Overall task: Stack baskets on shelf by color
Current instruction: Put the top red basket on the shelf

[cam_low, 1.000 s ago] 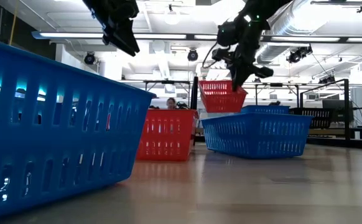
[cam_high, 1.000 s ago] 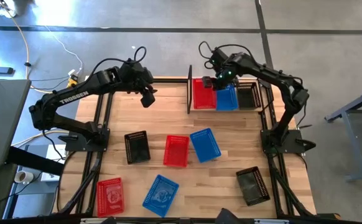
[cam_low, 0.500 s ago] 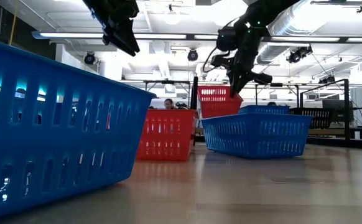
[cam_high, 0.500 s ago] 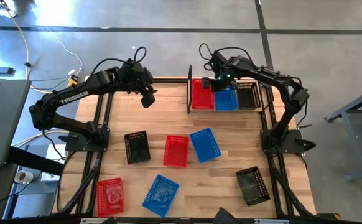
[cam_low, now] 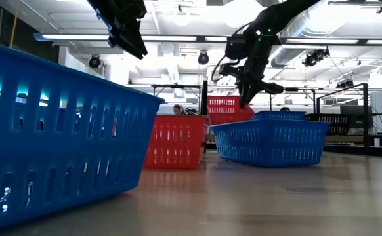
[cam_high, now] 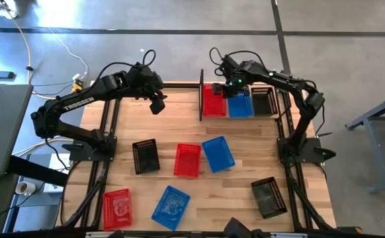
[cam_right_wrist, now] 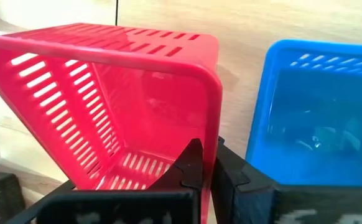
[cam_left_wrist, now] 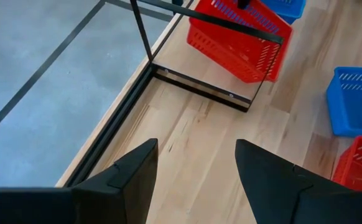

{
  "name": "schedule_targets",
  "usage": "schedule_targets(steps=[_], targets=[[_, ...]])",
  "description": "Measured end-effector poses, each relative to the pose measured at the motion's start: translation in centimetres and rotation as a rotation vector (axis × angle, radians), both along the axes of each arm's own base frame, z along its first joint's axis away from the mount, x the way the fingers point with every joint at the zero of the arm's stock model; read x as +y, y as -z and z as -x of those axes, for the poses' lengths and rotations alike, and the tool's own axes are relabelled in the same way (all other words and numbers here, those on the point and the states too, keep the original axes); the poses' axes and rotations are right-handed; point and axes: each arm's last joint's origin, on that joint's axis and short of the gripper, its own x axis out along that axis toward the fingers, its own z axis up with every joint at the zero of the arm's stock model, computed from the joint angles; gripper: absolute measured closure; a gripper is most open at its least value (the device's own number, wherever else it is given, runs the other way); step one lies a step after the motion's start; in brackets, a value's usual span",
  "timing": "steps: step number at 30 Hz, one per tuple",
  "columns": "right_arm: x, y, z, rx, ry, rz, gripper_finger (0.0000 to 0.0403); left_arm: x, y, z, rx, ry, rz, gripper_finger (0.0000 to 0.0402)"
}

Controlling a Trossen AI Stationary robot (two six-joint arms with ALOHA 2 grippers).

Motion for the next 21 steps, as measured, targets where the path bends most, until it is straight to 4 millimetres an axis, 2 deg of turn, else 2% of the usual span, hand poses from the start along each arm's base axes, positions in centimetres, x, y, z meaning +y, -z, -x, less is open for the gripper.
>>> schedule_targets(steps=[10, 21], targets=[[-0.5, 1.0, -0.3, 0.017, -0.002, -0.010, 0.0403, 0.0, 0.0, 0.0, -0.001, -0.001, -0.001, 0.0197], [-0.6, 1.1, -0.3, 0.032, -0.007, 0.017, 0.0403, 0.0, 0.0, 0.0, 0.000, -0.002, -0.003, 0.0197]])
